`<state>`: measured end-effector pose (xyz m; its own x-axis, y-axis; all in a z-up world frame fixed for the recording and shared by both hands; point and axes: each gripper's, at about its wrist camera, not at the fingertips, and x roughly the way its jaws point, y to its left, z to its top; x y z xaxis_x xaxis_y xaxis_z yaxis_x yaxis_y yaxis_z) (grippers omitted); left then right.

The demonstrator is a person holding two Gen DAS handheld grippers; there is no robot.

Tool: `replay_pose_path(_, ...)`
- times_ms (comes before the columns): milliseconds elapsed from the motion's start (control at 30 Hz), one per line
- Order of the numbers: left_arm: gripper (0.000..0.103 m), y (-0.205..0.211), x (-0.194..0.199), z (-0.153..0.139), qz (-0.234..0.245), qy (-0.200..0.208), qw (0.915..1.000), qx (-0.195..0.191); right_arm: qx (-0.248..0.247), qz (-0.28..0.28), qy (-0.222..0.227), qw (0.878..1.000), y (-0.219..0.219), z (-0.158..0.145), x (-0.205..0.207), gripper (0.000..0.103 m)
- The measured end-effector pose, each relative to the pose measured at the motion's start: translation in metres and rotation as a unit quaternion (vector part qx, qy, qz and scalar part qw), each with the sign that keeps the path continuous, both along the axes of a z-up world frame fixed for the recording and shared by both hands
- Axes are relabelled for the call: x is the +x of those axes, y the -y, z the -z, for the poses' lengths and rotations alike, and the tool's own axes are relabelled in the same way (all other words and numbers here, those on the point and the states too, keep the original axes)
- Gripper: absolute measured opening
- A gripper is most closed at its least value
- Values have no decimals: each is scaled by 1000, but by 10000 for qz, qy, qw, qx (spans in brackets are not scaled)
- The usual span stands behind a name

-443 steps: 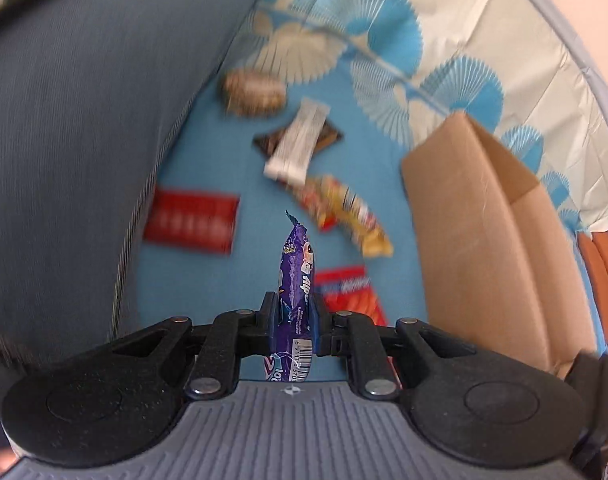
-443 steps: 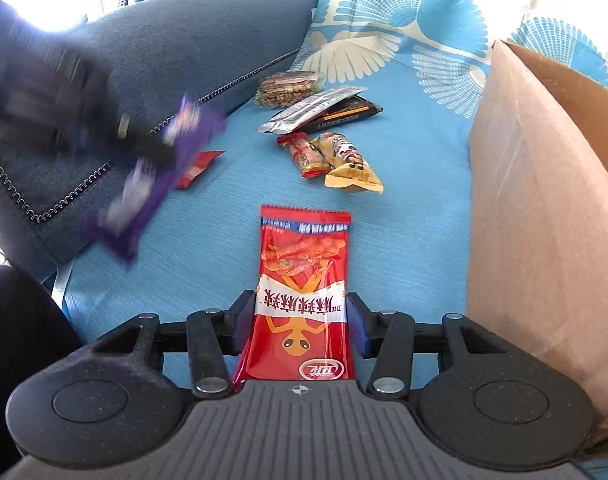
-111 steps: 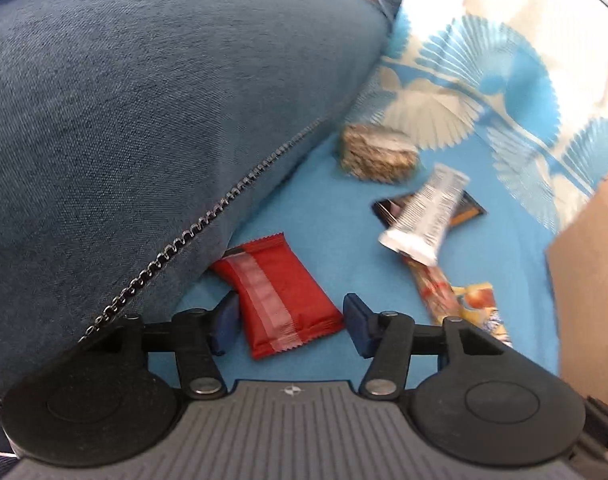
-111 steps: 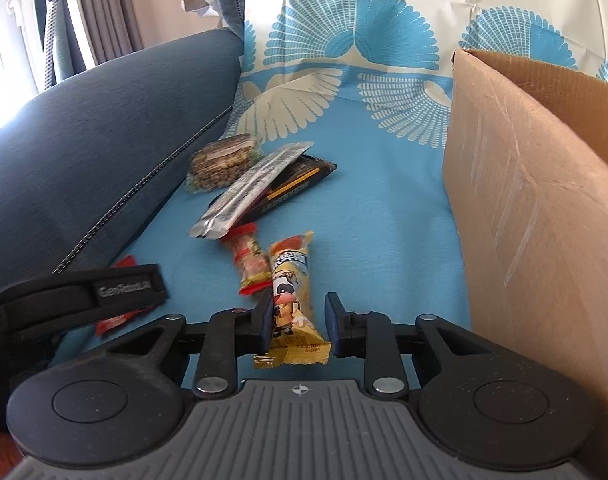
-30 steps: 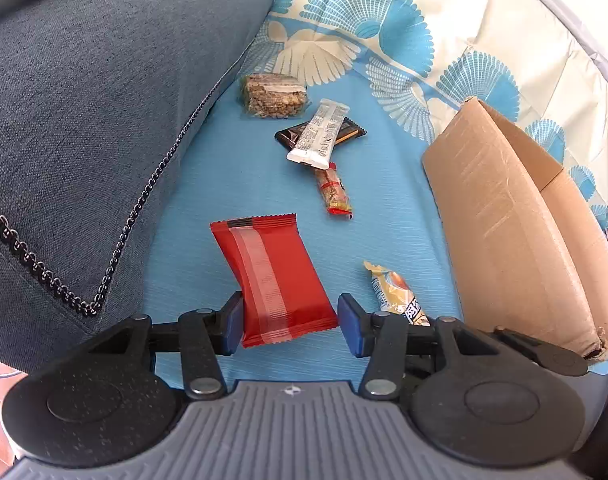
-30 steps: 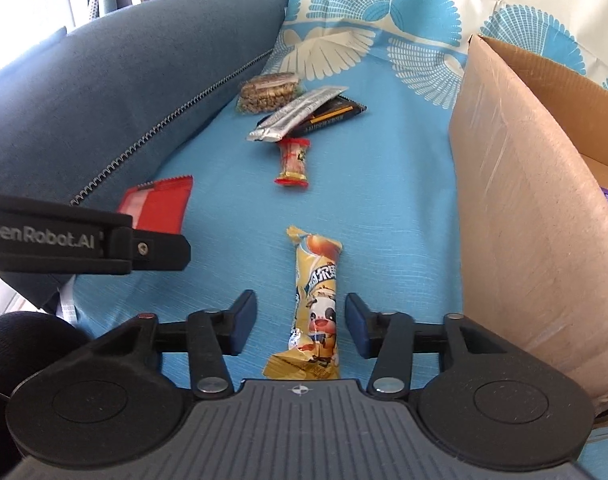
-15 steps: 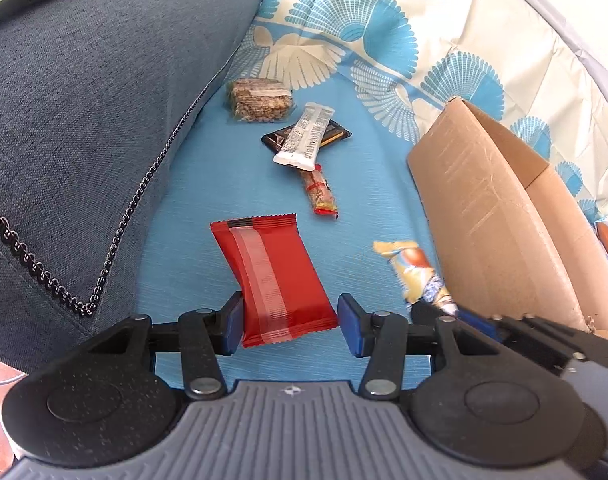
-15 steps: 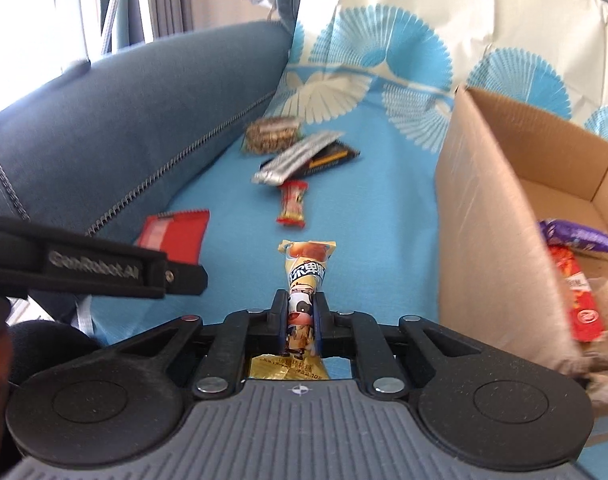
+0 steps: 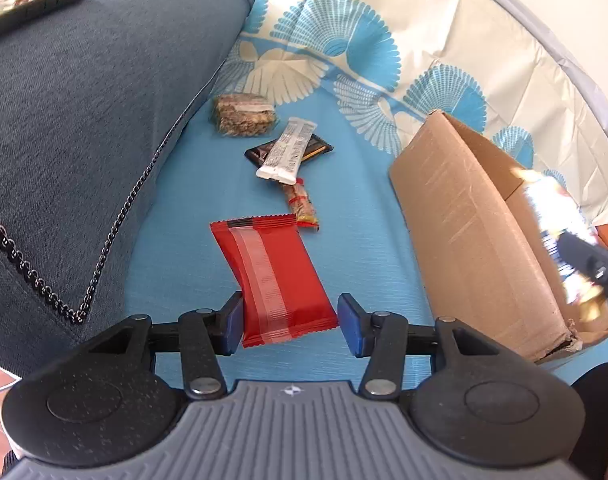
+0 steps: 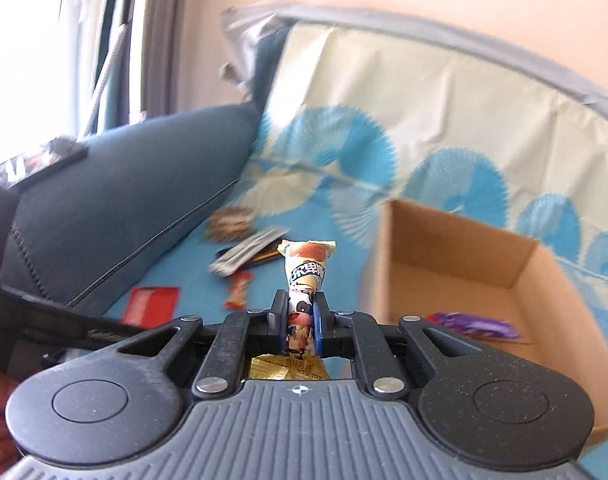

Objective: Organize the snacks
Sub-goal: 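Carry the yellow snack and red bar over the box with both grippers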

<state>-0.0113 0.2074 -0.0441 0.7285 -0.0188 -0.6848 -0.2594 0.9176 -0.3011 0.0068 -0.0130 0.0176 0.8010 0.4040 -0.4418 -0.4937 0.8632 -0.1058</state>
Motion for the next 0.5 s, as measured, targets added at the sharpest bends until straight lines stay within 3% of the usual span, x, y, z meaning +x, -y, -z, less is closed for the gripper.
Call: replay_pose_path(500, 54, 6, -16, -13, 66, 648, 9979, 23, 972, 927, 610, 9891, 132, -17, 29, 12)
